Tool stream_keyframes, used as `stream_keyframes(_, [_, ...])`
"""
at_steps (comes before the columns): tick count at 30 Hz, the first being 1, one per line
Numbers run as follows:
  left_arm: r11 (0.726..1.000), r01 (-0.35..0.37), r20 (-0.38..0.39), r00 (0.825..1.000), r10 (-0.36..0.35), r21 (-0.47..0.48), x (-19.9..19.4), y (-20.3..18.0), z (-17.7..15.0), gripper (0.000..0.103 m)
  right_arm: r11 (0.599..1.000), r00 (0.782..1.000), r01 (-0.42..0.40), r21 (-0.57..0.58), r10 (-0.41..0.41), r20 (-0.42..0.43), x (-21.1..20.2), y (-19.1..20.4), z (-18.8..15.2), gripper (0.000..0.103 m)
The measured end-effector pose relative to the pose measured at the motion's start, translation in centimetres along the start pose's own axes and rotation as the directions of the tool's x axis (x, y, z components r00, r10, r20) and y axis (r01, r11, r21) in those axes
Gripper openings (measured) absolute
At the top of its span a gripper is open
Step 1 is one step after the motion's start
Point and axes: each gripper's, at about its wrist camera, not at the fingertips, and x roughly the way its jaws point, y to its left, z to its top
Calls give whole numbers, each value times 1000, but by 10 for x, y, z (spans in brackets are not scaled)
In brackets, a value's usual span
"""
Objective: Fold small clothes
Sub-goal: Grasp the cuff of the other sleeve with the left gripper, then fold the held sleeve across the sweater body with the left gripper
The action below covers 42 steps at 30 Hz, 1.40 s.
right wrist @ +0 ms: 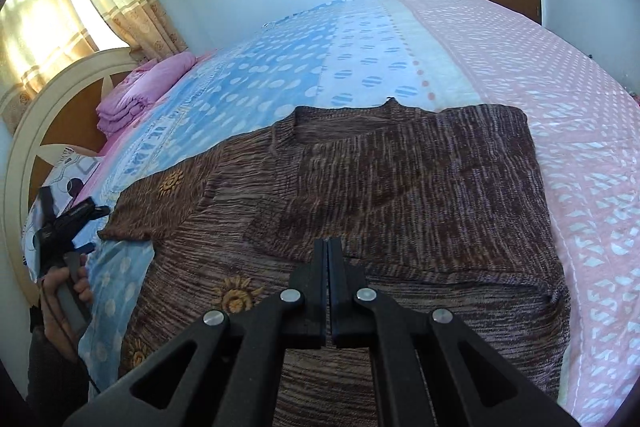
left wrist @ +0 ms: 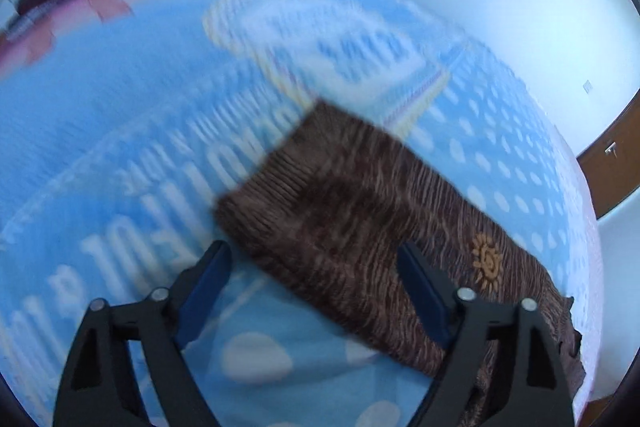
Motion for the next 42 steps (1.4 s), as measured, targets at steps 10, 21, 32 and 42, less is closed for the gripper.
stream_keyframes(10, [995, 99, 46, 994, -98, -18, 8, -14, 3, 12, 997, 1000, 12, 73, -11, -12, 0, -17, -2, 1])
stream_keyframes(21, [892, 194, 154, 949, -277, 407, -59, -149, -43, 10, 992, 1000, 1, 123, 0, -10, 0, -28, -4, 1])
stream_keyframes(32, [727, 354, -112, 926, -360, 588, -46, -220, -167, 10, 990, 999, -22, 138, 29, -45, 11, -28, -11, 1])
stream_keyframes(42, [739, 409, -169, 909, -380, 535, -47, -185, -162, 60, 989, 991, -99, 109, 108, -80, 34, -3, 13, 1])
